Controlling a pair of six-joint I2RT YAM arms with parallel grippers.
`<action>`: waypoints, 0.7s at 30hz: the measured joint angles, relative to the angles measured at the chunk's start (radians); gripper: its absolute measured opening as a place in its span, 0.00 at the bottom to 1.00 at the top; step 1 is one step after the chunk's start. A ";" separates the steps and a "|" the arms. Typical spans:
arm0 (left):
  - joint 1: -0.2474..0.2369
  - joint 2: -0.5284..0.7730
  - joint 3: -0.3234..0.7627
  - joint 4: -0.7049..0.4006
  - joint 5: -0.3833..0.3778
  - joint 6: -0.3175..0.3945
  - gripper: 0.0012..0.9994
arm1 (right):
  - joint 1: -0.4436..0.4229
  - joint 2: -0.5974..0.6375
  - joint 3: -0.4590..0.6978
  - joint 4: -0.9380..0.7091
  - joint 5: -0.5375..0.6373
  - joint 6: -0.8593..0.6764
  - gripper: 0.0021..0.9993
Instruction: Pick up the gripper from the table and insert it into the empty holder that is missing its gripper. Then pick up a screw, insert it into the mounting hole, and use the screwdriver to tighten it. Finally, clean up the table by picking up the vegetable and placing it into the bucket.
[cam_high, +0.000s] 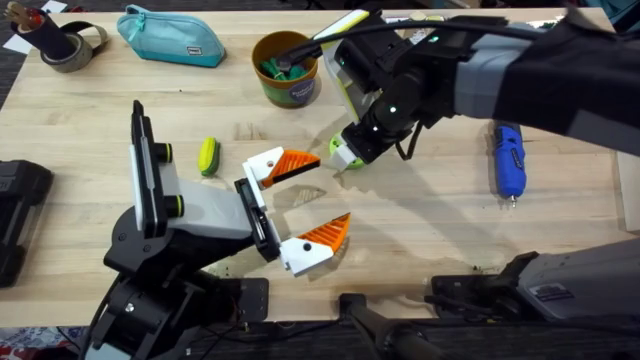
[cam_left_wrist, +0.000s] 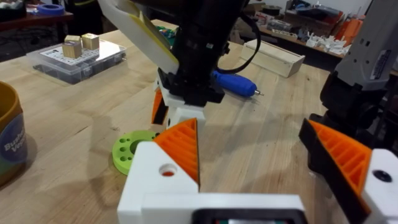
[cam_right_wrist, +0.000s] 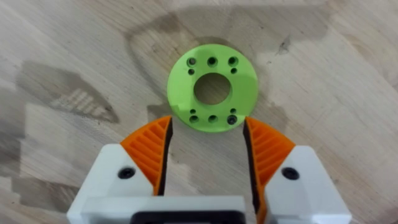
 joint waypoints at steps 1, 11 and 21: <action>0.000 0.000 0.000 0.001 0.000 0.000 0.99 | 0.000 0.006 0.000 -0.002 -0.001 0.000 0.66; 0.000 0.000 0.000 0.001 0.000 -0.001 0.99 | -0.147 -0.089 -0.003 -0.080 -0.088 -0.028 0.66; 0.000 0.000 0.000 0.001 0.000 -0.001 0.99 | -0.177 -0.081 -0.116 0.082 -0.150 -0.077 0.66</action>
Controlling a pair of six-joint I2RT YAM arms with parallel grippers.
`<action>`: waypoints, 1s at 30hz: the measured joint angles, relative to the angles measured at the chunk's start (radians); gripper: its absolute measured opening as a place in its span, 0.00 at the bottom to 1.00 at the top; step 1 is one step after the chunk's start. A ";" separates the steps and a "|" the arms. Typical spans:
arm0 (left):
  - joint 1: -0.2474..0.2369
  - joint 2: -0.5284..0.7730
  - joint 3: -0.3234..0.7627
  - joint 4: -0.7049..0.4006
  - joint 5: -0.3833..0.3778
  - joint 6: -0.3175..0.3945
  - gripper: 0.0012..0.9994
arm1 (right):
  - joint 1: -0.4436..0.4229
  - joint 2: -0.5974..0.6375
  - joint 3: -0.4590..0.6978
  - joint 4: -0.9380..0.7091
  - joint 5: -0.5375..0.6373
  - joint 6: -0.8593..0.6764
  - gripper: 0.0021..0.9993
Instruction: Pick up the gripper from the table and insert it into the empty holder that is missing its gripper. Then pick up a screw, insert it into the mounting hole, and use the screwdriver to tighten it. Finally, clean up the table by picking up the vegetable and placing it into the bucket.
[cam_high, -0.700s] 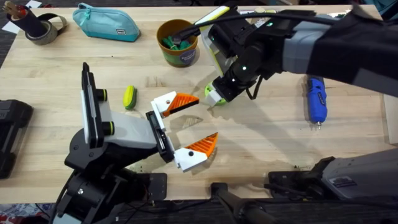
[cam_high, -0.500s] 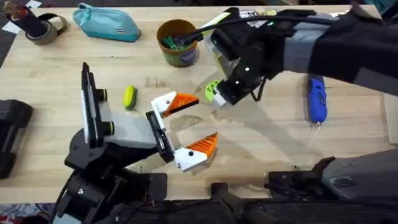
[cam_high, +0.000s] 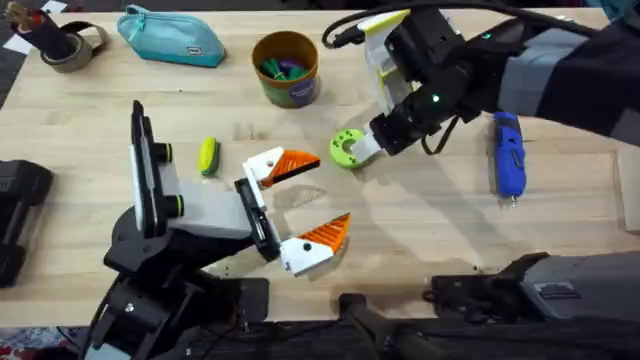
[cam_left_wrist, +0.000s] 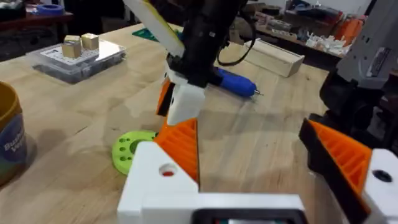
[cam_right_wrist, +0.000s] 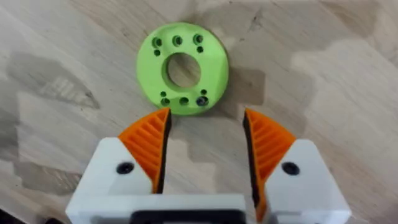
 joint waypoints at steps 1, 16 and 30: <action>0.000 0.000 0.000 0.000 0.000 0.000 0.99 | 0.000 0.002 0.000 0.001 -0.001 -0.002 0.66; 0.000 0.000 0.000 0.000 0.000 0.000 0.99 | 0.000 0.068 0.000 0.033 -0.006 -0.007 0.66; 0.000 0.000 0.000 0.000 0.000 0.000 0.99 | 0.034 0.083 -0.002 0.070 -0.006 -0.014 0.43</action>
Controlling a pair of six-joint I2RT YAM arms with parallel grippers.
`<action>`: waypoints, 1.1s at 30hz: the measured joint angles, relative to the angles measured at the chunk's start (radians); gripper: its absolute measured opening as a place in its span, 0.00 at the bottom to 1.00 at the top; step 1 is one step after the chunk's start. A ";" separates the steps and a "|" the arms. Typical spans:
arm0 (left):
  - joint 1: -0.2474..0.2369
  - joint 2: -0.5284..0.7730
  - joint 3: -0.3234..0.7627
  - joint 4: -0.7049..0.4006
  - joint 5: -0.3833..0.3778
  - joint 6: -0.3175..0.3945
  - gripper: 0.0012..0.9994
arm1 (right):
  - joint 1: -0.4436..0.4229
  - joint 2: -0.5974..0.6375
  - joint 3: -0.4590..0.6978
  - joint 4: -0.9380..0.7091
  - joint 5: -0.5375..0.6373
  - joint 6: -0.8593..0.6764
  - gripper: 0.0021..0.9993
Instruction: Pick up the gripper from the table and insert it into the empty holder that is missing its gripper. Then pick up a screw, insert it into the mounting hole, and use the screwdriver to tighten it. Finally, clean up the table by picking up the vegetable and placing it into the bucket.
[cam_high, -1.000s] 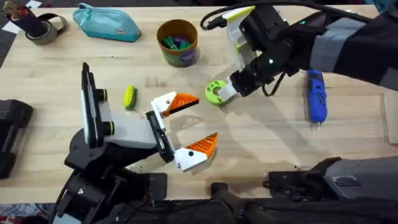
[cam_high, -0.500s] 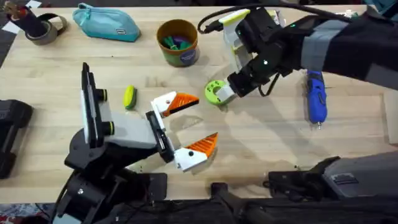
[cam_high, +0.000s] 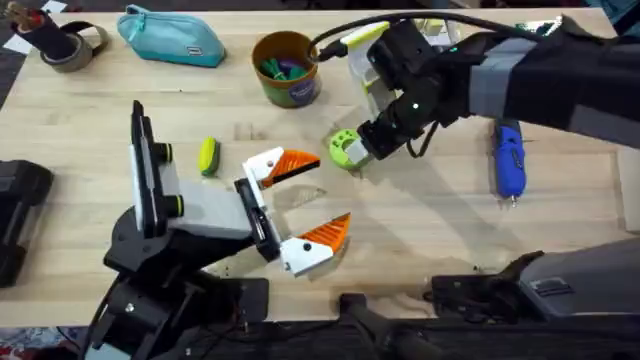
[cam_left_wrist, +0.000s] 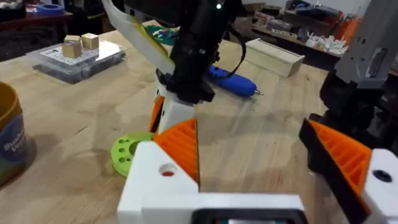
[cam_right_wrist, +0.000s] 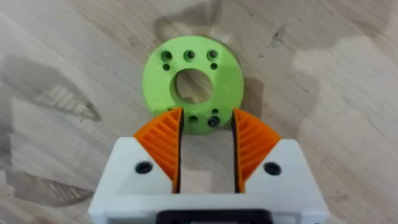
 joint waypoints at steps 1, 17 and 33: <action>0.000 0.000 0.000 0.000 0.000 0.000 0.99 | 0.002 0.000 0.000 0.000 0.000 0.000 0.41; 0.000 0.000 0.000 0.000 0.000 0.000 0.99 | 0.002 0.000 0.000 0.000 0.001 0.000 0.12; 0.000 0.000 0.000 0.000 0.000 0.000 0.99 | 0.002 -0.002 0.000 -0.006 0.000 0.000 0.00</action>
